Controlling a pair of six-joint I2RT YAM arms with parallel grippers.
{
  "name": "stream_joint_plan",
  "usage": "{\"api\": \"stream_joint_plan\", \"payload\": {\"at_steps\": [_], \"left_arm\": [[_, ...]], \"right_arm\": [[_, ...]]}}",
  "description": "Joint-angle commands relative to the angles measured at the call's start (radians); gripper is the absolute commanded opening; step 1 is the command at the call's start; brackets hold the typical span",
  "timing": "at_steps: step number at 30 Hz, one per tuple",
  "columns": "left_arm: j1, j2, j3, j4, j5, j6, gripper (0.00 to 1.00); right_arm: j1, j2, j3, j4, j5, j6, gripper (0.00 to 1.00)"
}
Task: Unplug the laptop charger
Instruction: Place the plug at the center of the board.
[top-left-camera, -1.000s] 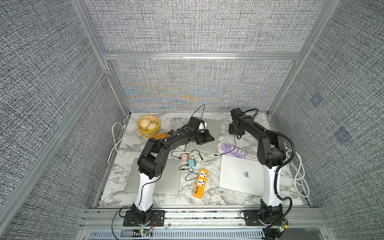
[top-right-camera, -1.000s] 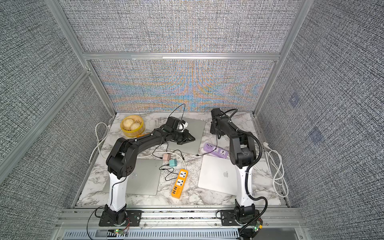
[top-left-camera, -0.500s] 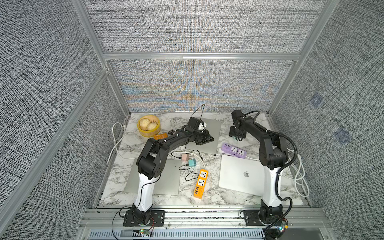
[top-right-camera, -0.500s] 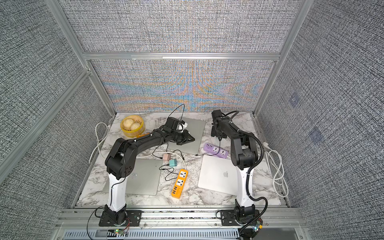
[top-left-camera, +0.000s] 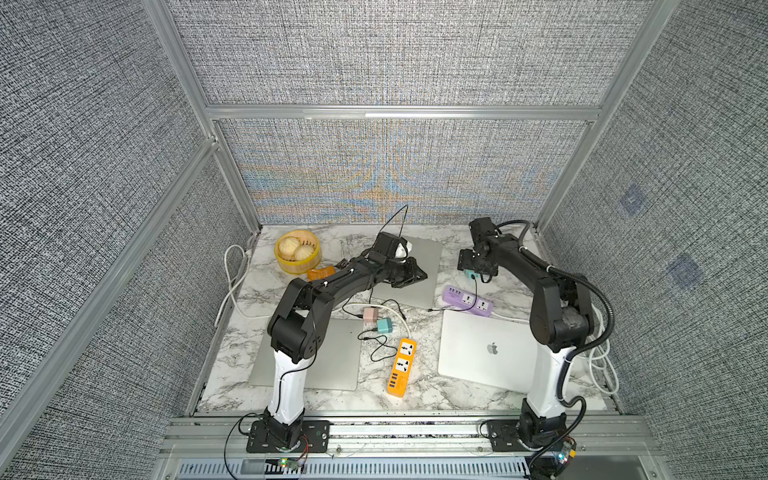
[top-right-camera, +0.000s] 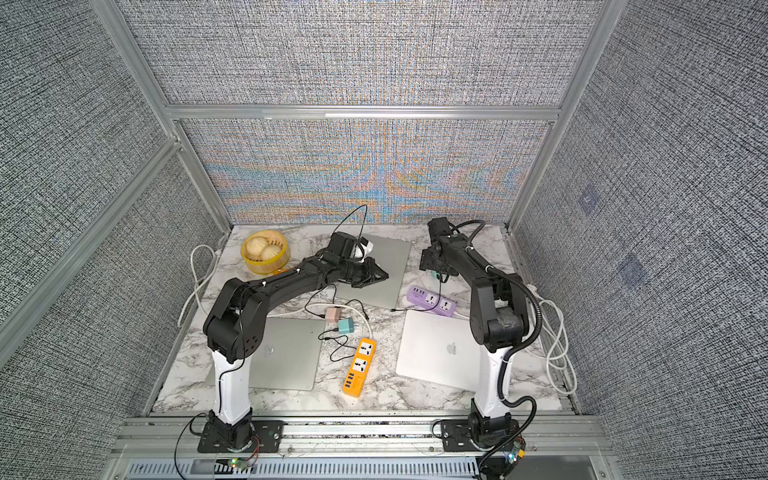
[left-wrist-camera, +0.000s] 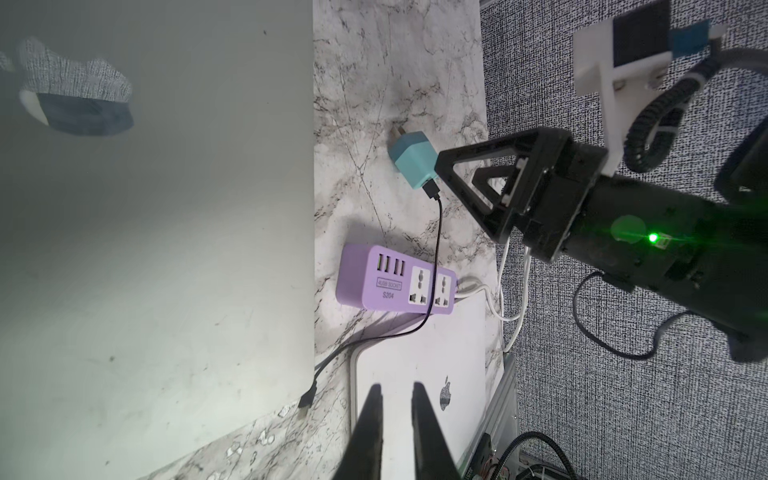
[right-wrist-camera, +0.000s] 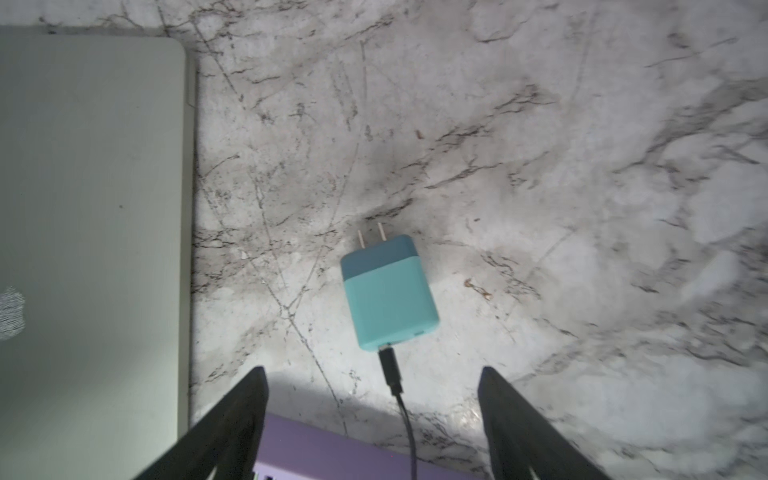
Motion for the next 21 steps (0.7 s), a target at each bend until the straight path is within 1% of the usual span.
{"api": "stream_joint_plan", "payload": {"at_steps": [1,6,8,19,21], "left_arm": [[0.003,-0.010,-0.004,-0.017,-0.010,0.015,0.15],[0.003,-0.010,-0.007,-0.014,-0.013,0.013,0.15],[0.003,-0.010,-0.009,-0.014,-0.015,0.013,0.15],[0.003,0.002,-0.007,-0.014,-0.012,0.012,0.15],[0.003,-0.002,-0.010,-0.016,-0.011,0.015,0.15]], "right_arm": [[-0.003,0.050,0.060,0.027,-0.114,-0.017,0.82],[-0.005,0.141,0.151,-0.024,-0.125,-0.009,0.82],[-0.007,0.156,0.158,-0.040,-0.123,-0.001,0.81],[-0.009,0.083,0.024,0.011,-0.112,0.040,0.82],[-0.014,0.094,0.026,0.006,-0.125,0.034,0.82]]}}
